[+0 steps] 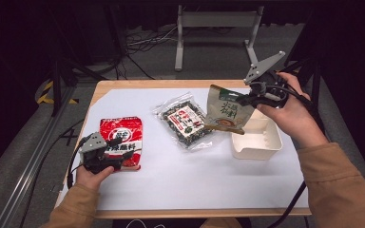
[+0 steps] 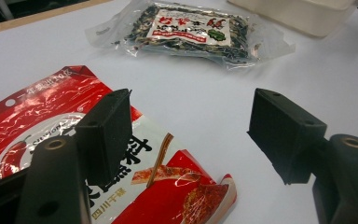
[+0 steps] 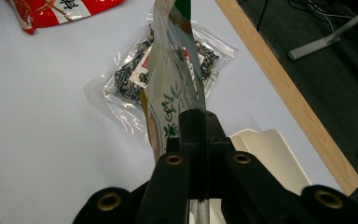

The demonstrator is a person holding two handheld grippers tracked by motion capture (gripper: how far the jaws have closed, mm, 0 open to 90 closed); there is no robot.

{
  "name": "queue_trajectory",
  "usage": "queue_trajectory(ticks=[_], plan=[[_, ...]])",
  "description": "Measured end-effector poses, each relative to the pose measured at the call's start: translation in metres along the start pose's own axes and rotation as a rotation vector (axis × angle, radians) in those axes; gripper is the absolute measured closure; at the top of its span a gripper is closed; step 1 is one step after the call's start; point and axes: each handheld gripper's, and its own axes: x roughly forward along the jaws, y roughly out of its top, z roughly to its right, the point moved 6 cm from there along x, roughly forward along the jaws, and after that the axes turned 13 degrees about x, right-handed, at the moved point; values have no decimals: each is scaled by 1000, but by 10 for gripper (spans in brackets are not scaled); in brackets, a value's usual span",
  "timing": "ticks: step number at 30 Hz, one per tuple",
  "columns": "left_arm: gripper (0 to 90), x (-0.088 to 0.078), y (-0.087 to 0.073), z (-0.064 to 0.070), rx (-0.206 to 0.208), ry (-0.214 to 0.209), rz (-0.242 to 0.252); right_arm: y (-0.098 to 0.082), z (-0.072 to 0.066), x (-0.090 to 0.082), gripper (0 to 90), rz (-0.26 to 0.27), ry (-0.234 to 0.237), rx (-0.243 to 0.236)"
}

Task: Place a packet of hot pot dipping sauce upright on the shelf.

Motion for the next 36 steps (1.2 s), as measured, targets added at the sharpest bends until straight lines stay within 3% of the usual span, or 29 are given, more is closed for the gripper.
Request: queue_trajectory(ticks=[15,36], plan=[[300,-12,-9,-1,-15,30,-10,-3,41,-4,891,10,-49,6],[286,-30,-24,2,-36,79,-33,-15,101,4,891,35,-78,-25]])
